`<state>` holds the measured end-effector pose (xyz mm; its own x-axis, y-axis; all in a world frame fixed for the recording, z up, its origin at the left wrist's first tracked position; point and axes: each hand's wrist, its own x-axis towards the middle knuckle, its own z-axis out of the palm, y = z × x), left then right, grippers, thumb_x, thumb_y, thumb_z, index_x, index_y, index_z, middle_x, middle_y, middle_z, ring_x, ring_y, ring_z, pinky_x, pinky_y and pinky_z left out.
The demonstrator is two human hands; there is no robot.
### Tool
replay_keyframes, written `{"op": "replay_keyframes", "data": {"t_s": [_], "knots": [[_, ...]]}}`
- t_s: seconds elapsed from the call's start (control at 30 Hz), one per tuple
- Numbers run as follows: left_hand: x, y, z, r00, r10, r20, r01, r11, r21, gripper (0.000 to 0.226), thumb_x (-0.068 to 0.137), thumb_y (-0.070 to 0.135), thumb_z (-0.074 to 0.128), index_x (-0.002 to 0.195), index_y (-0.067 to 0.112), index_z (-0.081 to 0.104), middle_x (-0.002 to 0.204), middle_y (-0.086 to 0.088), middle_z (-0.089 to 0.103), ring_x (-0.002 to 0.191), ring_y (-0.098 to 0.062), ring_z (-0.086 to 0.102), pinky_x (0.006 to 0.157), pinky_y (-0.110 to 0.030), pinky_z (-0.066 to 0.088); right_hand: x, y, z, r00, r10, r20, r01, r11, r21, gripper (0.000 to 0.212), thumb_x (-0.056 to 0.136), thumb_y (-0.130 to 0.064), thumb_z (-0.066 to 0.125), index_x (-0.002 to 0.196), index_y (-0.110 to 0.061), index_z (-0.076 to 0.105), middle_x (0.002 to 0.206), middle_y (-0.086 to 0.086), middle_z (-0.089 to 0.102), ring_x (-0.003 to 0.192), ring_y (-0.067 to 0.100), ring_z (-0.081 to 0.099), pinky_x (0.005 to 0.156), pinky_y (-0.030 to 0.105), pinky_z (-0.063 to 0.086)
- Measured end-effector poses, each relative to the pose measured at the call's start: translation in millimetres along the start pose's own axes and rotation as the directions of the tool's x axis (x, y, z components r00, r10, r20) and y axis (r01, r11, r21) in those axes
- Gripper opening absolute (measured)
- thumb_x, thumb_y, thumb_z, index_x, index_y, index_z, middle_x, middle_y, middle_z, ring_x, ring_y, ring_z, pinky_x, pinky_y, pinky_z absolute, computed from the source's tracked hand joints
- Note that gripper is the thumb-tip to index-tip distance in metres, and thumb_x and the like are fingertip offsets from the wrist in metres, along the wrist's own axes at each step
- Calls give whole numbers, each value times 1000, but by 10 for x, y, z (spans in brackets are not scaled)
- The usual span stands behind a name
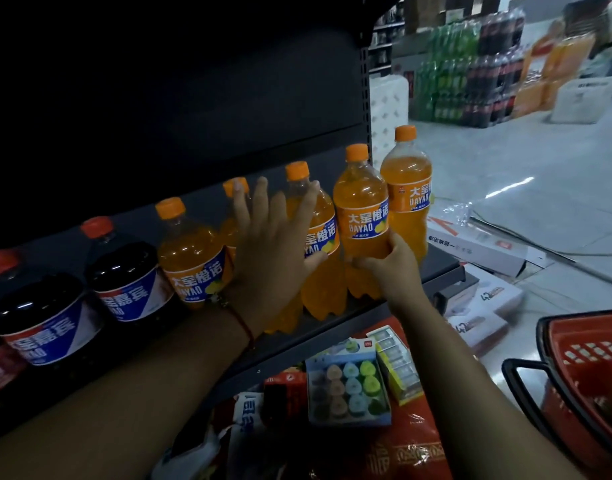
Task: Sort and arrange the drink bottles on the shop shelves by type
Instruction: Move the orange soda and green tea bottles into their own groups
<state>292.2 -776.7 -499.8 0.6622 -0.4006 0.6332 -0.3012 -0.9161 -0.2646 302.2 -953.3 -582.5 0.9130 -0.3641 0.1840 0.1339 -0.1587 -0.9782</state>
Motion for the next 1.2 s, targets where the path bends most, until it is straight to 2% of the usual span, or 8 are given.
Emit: {"op": "replay_keyframes", "data": {"t_s": [0.17,0.43,0.6,0.8,0.93,1.03,1.1,1.2], "knots": [[-6,7,41,1000,-4,-5,4,1000,-18,102,76,64,69,156,24,20,140,-20,52,143,-41,30,118,-61,9,-7,61,120,998,-61,-28,58,993,-102,76,79,-31,78,143,-28,37,137,-1,50,122,18,49,93,36,43],[-37,25,-2,999,-20,27,20,1000,0,101,80,65,65,157,24,16,143,-21,49,141,-41,35,119,-59,9,-267,-61,91,998,-41,49,47,989,-142,80,90,-29,67,152,-31,18,147,-3,45,131,19,46,104,43,44],[-37,60,-175,990,-37,134,37,999,4,97,84,65,59,158,25,9,148,-21,42,142,-41,31,118,-60,12,-643,-435,-114,994,-86,67,101,961,-259,71,85,-31,70,145,-37,32,142,-8,48,129,16,48,100,50,48],[92,28,-842,983,5,185,40,970,-239,70,97,48,51,156,27,20,157,-8,30,142,-27,31,117,-42,24,-874,-1502,-510,900,-349,261,434,660,-613,68,88,-28,67,147,-33,33,151,-11,36,133,13,42,103,29,39],[403,-173,-1719,983,38,-181,-80,969,-233,53,90,41,59,139,20,54,137,-12,55,124,-31,52,106,-45,38,-816,-2597,-723,801,-504,322,569,474,-672,64,88,-32,65,146,-31,37,147,-10,40,130,12,43,98,21,33],[775,-400,-2280,942,46,-332,-65,997,-48,59,87,46,60,140,21,52,140,-16,52,131,-36,45,111,-51,31,-669,-3306,-791,754,-587,295,599,430,-675,59,88,-33,66,142,-27,42,143,-4,45,126,16,46,97,26,35],[998,-550,-2532,936,9,-352,5,999,39,68,87,51,56,148,23,42,151,-19,39,141,-39,31,117,-58,20,-496,-3662,-783,748,-619,238,588,453,-670,58,88,-33,67,140,-23,44,143,2,46,125,22,49,99,33,39],[1276,-771,-2736,923,-36,-384,88,989,119,81,84,58,58,153,23,32,159,-23,25,146,-45,18,117,-65,10,-132,-4052,-712,811,-573,118,511,596,-620,67,87,-39,67,144,-21,38,147,7,40,123,29,51,99,43,46]]}}
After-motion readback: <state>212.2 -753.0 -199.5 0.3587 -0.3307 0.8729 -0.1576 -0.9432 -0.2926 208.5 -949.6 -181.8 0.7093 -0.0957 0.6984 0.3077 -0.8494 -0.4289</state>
